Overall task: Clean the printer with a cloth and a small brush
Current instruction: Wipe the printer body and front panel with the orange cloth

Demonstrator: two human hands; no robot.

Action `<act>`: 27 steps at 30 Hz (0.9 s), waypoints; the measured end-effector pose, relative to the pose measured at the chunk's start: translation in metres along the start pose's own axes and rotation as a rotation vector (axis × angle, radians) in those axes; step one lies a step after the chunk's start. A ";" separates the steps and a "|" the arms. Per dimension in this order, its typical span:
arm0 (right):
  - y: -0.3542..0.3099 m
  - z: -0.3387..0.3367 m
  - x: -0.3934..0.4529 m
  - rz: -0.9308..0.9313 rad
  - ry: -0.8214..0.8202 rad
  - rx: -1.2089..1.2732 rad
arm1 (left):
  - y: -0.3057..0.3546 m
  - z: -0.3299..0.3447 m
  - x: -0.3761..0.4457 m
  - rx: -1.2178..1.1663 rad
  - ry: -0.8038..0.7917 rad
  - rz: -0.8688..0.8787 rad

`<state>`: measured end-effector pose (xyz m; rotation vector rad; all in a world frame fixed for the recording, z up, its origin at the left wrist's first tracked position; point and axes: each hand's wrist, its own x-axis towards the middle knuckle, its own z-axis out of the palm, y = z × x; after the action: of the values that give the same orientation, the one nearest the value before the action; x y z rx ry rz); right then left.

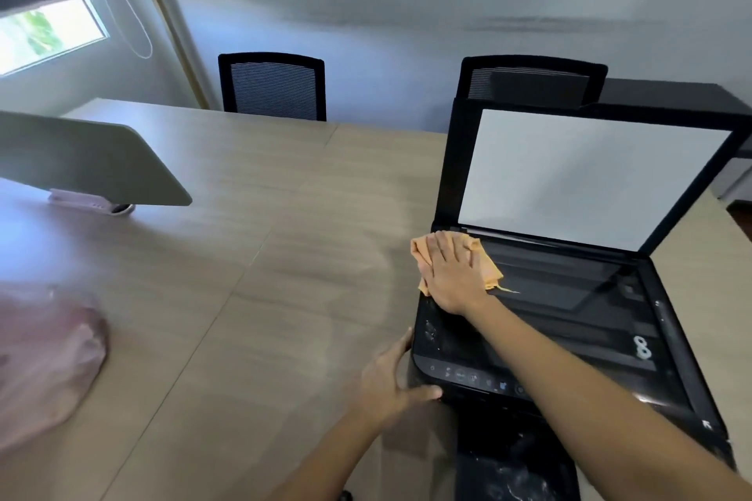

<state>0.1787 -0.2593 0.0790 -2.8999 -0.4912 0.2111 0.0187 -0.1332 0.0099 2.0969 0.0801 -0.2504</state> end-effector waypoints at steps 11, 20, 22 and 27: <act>0.014 -0.006 0.007 -0.085 -0.068 -0.004 | -0.010 0.004 0.008 -0.046 0.025 0.011; 0.004 0.005 -0.045 -0.161 -0.125 0.041 | -0.011 0.005 0.008 -0.110 0.055 0.018; 0.009 0.002 -0.047 -0.179 -0.156 0.026 | -0.013 0.006 0.010 -0.100 0.054 0.010; 0.016 -0.008 0.013 -0.012 -0.163 0.050 | -0.015 0.006 0.010 -0.067 0.037 0.000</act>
<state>0.1972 -0.2708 0.0820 -2.8441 -0.5214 0.4545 0.0250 -0.1313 -0.0075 2.0352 0.1089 -0.2058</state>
